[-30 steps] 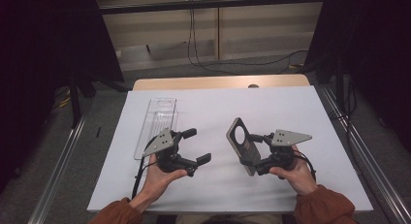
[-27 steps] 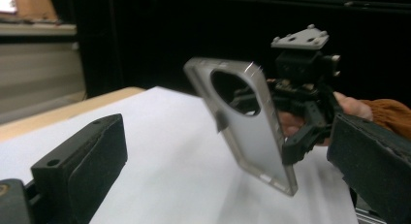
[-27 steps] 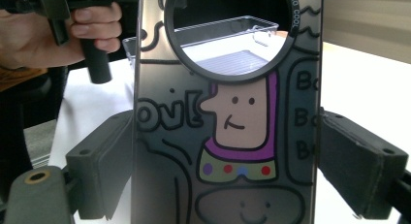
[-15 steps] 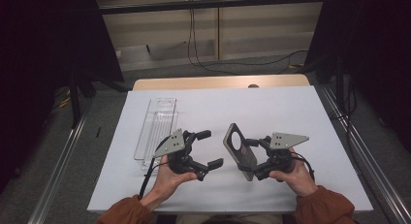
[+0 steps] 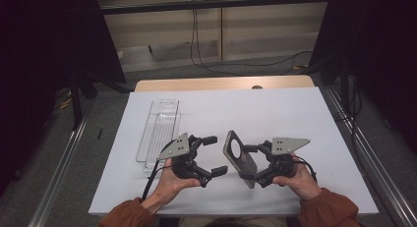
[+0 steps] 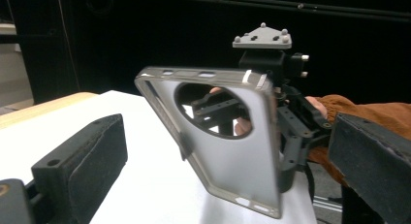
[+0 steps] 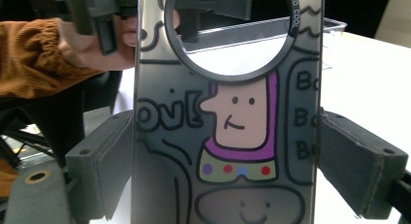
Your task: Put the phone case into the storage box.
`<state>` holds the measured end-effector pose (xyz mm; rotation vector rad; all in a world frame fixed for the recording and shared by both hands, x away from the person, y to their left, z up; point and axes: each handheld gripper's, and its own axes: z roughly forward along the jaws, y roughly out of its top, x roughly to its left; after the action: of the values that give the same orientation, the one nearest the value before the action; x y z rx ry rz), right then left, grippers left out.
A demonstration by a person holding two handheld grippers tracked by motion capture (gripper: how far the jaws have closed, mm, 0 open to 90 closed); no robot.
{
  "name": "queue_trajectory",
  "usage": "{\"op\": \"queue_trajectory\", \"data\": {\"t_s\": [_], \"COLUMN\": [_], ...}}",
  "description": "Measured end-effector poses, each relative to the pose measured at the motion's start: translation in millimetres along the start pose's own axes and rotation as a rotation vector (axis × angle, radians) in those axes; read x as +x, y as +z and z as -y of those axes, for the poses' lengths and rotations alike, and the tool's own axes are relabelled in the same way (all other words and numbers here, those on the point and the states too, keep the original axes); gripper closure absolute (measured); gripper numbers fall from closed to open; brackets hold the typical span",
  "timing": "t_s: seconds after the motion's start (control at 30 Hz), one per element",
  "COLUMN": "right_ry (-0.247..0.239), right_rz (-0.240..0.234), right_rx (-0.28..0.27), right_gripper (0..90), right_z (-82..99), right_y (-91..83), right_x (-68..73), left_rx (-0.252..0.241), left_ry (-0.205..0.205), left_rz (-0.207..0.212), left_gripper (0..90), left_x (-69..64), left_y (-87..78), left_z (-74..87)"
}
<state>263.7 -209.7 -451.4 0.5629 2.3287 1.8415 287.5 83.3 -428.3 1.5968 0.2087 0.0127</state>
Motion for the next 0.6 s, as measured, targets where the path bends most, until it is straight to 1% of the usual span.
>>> {"op": "queue_trajectory", "data": {"t_s": [0.03,0.07,0.1,0.17,0.2,0.23,0.27,0.33,0.37,0.43,0.47,0.5,0.53,0.57,0.6], "right_ry": [0.001,-0.002,-0.001,-0.008,-0.012,-0.016,-0.018,-0.019,-0.019,-0.019,-0.016,-0.017,-0.018,-0.018,-0.021], "right_rz": [-0.015,-0.016,-0.032,-0.045,-0.056,-0.066,-0.07,-0.078,-0.074,-0.077,-0.085,-0.087,-0.086,-0.089,-0.089], "right_rx": [0.001,0.002,0.003,0.01,0.011,0.012,0.015,0.011,0.008,0.007,0.003,0.003,0.001,0.0,0.001], "right_gripper": [11.9,11.9,11.9,11.9,11.9,11.9,11.9,11.9,11.9,11.9,11.9,11.9,11.9,11.9,11.9], "right_z": [-0.2,-0.3,-0.4,-0.7,-0.7,-0.7,-0.8,-1.2,-1.5,-2.2,-2.5,-2.9,-3.3,-3.5,-3.9], "right_y": [0.9,1.7,2.7,4.4,5.1,5.5,5.8,6.0,5.8,4.9,4.5,3.9,3.5,3.4,3.2], "right_x": [0.6,1.4,2.2,4.0,4.6,5.3,6.1,6.5,6.3,5.9,5.7,5.8,6.2,6.3,6.6], "left_rx": [0.009,0.007,0.01,0.006,0.008,0.01,0.017,0.011,0.02,0.018,0.025,0.022,0.025,0.028,0.018], "left_ry": [0.009,0.01,0.007,0.012,0.009,0.018,0.03,0.023,0.03,0.029,0.033,0.037,0.042,0.048,0.036], "left_rz": [-0.003,0.001,0.015,0.02,0.031,0.044,0.04,0.054,0.061,0.081,0.078,0.093,0.095,0.11,0.13], "left_gripper": [0.8,0.8,0.9,2.5,2.4,2.1,2.1,2.6,2.7,3.3,3.3,3.2,3.3,3.7,4.9], "left_x": [0.8,1.3,1.9,2.9,3.2,3.8,4.6,4.0,4.9,5.3,5.7,6.2,6.9,7.9,8.6], "left_y": [0.2,1.0,1.7,3.3,3.8,4.3,4.7,7.3,8.2,12.3,14.0,16.0,16.4,17.1,18.4], "left_z": [0.3,0.7,1.1,1.3,1.0,0.6,0.0,-0.3,-0.6,0.0,0.0,0.2,0.1,0.2,1.0]}}
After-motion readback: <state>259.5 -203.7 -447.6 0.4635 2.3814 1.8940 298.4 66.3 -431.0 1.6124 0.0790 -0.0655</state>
